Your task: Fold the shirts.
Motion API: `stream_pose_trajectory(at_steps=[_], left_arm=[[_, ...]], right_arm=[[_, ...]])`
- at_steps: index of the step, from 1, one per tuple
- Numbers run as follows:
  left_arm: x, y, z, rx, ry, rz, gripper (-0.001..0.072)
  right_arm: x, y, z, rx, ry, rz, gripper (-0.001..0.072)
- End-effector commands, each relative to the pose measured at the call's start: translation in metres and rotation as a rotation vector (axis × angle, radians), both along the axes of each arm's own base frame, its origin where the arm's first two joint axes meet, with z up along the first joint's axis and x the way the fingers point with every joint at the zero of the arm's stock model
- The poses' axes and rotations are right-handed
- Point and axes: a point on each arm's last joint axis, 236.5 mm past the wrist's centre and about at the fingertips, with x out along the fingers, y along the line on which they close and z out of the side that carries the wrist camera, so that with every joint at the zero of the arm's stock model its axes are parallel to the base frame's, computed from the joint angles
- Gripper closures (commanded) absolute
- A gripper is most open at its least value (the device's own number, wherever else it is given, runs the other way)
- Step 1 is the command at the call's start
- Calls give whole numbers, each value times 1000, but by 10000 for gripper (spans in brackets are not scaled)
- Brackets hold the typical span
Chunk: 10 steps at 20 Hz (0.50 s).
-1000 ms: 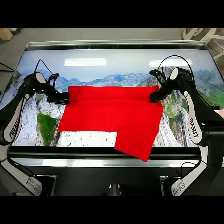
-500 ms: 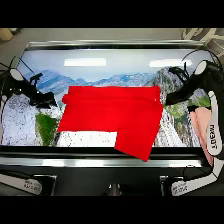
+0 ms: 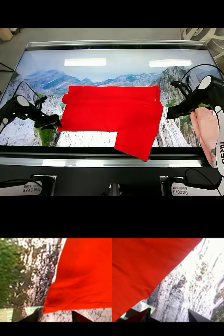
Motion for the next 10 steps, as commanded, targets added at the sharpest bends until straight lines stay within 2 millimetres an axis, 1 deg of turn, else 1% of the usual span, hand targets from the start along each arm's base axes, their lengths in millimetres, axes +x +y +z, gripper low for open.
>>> stream_pose_trajectory(at_steps=[1, 3, 4, 5, 6, 8, 9, 10], left_arm=[[3, -11, -10, -38, -32, 39, 193], [2, -15, -18, -38, -27, 38, 197], [3, -18, -20, -36, -31, 33, 229], [6, -21, -22, -34, -40, 29, 315], [11, -24, -22, -25, -55, 47, 347], [19, -27, -22, -16, -85, 54, 604], [21, -29, -21, -15, -94, 48, 677], [22, -30, -19, -15, -100, 45, 677]], right_arm=[[-6, 2, -2, 6, 10, 5, 227], [-17, 4, -7, 12, 42, 8, 227], [-26, 6, -11, 18, 63, 8, 227], [-39, 8, -15, 23, 83, 7, 227], [-52, 11, -20, 24, 96, 4, 226], [-73, 17, -30, 32, 94, -10, 225], [-82, 26, -34, 63, 91, -21, 224], [-88, 38, -38, 108, 83, -21, 222]])
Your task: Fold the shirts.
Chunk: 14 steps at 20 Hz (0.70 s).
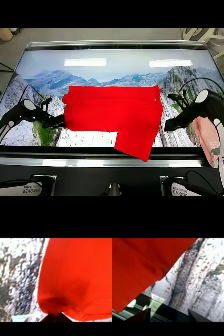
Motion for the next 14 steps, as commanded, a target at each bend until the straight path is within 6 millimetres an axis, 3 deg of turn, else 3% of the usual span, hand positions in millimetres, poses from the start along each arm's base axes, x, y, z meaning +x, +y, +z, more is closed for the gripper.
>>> stream_pose_trajectory(at_steps=[1, 6, 10, 12, 14], left_arm=[[10, -3, 1, 15, -41, 6, 677], [14, -3, 18, 17, -87, 5, 677], [18, -9, 29, -10, -123, 3, 677], [19, -11, 30, -16, -127, 2, 677], [19, -11, 30, -16, -128, -3, 677]], right_arm=[[-24, 31, -17, 107, -18, -32, 216], [-24, 63, -41, 233, -52, -153, 226], [-35, 69, -53, 251, -29, -190, 230], [-38, 70, -58, 254, -27, -207, 298], [-37, 70, -59, 249, -21, -234, 417]])
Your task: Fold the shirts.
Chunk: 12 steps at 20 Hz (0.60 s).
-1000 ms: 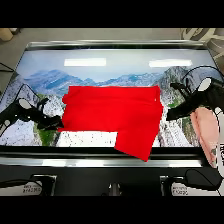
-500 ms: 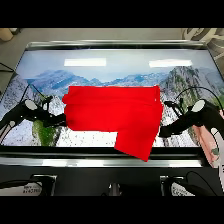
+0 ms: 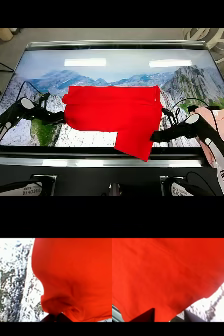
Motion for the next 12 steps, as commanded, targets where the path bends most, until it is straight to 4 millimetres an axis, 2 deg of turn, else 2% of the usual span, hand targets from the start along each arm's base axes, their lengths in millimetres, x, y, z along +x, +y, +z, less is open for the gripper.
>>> stream_pose_trajectory(at_steps=[1, 3, 5, 6, 9, 10, 12], left_arm=[[1, -2, 3, -7, -16, -18, 677], [1, -2, 3, -6, -20, -26, 677], [2, -2, 5, -5, -30, -35, 677], [5, -2, 11, -3, -56, -52, 678], [25, 1, 60, 16, -209, -69, 678], [33, 4, 80, 25, -266, -65, 678], [59, 15, 106, 38, -361, 10, 679]], right_arm=[[1, 3, -5, 8, 9, -54, 473], [1, 4, -4, 11, 7, -56, 679], [9, 6, 0, 25, -24, -54, 694], [18, 8, 9, 40, -69, -26, 694], [70, 0, 68, 11, -277, 27, 695], [95, -7, 94, -14, -356, 17, 695], [145, -24, 137, -81, -508, -9, 696]])
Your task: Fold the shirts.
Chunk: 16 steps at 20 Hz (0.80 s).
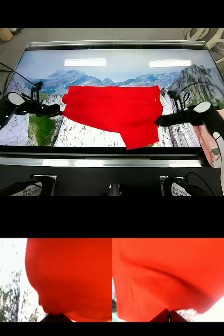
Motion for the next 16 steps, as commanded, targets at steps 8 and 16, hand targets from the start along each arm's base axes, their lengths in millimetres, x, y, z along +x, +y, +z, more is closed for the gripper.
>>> stream_pose_trajectory(at_steps=[8, 16], left_arm=[[143, -5, 24, -184, -141, 163, 678], [183, -15, -31, -279, -23, 267, 623]], right_arm=[[199, -47, 58, -28, -380, -204, 694], [228, -39, -17, 45, -302, -317, 690]])
